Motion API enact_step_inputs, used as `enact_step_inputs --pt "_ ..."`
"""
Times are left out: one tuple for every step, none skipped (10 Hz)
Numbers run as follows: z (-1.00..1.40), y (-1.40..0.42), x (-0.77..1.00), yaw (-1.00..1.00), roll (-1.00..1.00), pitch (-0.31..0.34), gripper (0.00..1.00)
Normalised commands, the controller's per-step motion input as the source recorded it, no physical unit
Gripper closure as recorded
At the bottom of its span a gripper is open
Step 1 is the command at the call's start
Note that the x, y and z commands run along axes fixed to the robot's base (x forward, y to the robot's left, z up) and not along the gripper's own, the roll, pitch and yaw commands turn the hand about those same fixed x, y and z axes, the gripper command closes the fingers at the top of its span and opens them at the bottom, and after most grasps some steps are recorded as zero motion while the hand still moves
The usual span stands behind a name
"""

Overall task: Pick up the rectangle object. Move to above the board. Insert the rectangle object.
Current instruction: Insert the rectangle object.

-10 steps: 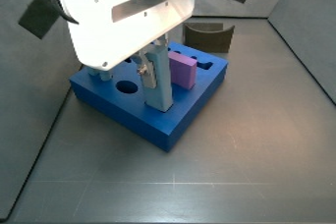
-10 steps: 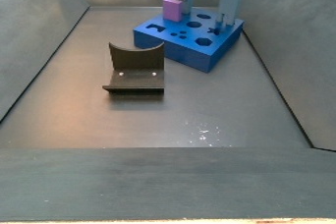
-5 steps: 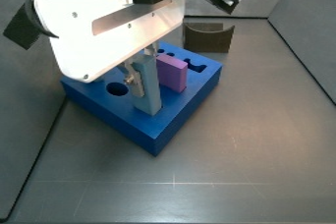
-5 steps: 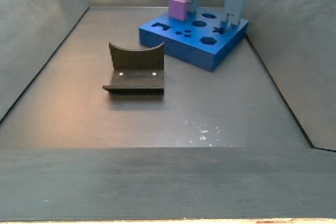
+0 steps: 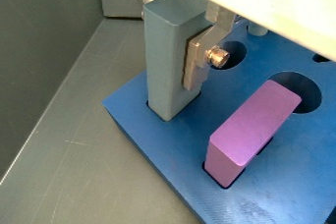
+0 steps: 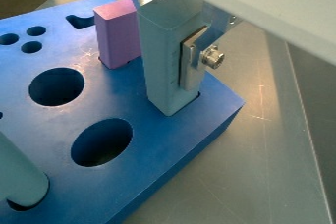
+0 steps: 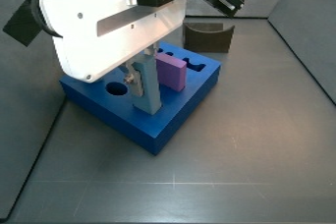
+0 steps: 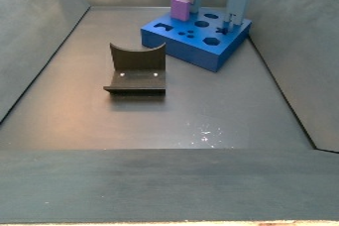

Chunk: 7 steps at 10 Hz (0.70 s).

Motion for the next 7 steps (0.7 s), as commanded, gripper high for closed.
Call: enact_step_inputs --pt "-0.99 -0.07 -0.13 -0.05 0.0 -0.306 1.0" --pt "-1.0 -0.06 -0.33 -0.18 0.0 -0.134 1.0" --pt "-1.0 -0.03 -0.38 -0.19 0.0 -0.069 1.0" --pt "-1.0 0.0 -0.37 -0.15 0.0 -0.091 1.0" --pt "-1.0 0.0 -0.39 -0.15 0.0 -0.071 1.0" --pt "-1.0 0.0 -0.4 -0.15 0.0 -0.054 1.0" --pt "-1.0 0.0 -0.4 -0.14 0.0 -0.046 1.0"
